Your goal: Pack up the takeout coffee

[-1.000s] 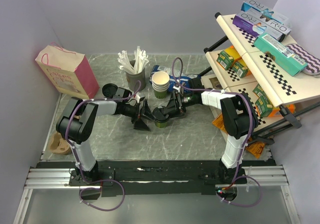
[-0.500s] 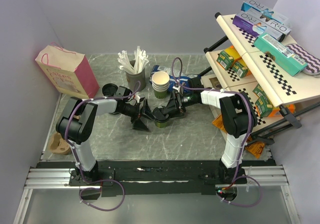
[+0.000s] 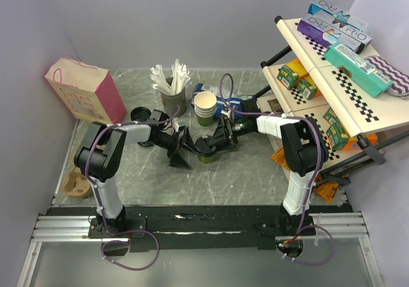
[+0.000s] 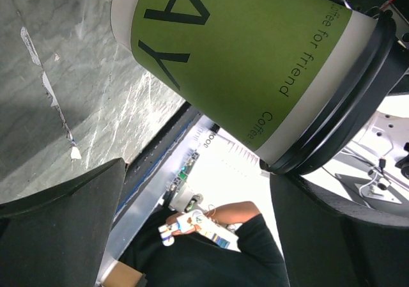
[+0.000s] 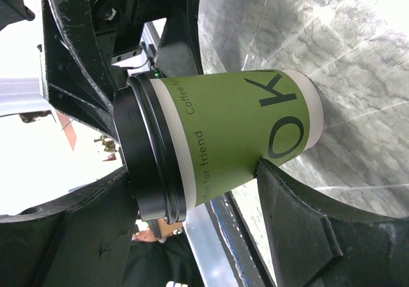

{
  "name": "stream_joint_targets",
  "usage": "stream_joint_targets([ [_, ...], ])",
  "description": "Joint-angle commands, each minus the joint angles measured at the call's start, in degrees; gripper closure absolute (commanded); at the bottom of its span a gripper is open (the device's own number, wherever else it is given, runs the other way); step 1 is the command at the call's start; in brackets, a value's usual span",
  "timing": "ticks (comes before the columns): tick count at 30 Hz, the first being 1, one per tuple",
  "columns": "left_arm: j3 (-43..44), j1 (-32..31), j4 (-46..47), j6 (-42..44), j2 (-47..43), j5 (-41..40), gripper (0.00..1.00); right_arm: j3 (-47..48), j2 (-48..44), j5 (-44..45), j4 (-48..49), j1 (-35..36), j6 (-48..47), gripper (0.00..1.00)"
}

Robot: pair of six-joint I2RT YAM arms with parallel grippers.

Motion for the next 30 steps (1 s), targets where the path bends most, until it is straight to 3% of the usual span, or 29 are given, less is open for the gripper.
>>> stream_joint_targets([
  [1, -4.61, -0.65, -1.42, -1.34, 10.23, -49.01, 0.05, 0.18, 2.57, 3.38, -0.11, 2.37, -0.34, 0.24],
  [5, -2.94, -0.91, 1.13, 1.73, 5.76, -46.73, 0.05, 1.14, 2.39, 3.03, -0.81, 2.46, -1.82, 0.24],
  [15, -6.80, -1.35, 22.90, 8.58, -11.72, -21.43, 0.01, 4.48, 0.02, 0.57, -2.13, 2.20, -5.69, 0.23],
  [19, -7.77, -0.74, 26.44, 9.64, -14.90, -12.73, 0.01, 5.36, -0.95, -2.15, -0.38, 1.67, -5.70, 0.20],
  [26, -9.18, 0.76, 32.59, 4.64, -18.25, -9.99, 0.01, 5.54, -3.93, -5.84, 1.02, 0.79, -5.79, 0.13],
  [27, -9.00, 0.76, 32.85, 4.55, -17.99, -9.90, 0.00, 5.28, -4.11, -6.37, 2.42, 0.44, -5.35, 0.02],
  [30, -9.00, 0.76, 32.68, 4.72, -17.02, -9.19, 0.01, 4.75, -4.20, -6.81, 2.70, 0.35, -5.17, 0.00],
])
